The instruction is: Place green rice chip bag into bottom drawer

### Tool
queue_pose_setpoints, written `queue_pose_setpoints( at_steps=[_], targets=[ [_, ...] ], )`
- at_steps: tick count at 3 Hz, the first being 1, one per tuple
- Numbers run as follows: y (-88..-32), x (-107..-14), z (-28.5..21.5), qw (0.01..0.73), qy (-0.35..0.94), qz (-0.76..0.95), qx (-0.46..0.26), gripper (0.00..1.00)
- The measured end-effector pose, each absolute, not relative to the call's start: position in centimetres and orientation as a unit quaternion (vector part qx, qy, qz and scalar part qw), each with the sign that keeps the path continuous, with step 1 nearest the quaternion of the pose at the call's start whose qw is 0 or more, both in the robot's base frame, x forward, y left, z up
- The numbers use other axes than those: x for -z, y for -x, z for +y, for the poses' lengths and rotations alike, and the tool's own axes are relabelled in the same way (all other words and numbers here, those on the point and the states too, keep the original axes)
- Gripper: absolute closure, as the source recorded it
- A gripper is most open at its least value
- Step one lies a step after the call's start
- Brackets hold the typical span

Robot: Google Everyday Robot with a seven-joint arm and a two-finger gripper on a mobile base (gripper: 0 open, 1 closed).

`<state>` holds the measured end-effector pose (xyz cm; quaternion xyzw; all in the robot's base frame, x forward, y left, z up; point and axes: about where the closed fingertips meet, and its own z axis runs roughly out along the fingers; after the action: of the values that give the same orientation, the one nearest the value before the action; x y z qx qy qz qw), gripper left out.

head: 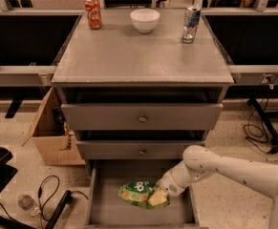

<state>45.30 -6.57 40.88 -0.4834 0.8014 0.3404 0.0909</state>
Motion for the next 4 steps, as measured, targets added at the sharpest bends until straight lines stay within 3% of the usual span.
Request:
queue_pose_setpoints(
  at_steps=[3,4],
  targets=[
    [-46.7,-30.0,-7.2,-0.039,0.379,0.892,-0.243,1.0],
    [-46.7,-29.8,-7.1,-0.049,0.358,0.901,-0.24,0.82]
  ],
)
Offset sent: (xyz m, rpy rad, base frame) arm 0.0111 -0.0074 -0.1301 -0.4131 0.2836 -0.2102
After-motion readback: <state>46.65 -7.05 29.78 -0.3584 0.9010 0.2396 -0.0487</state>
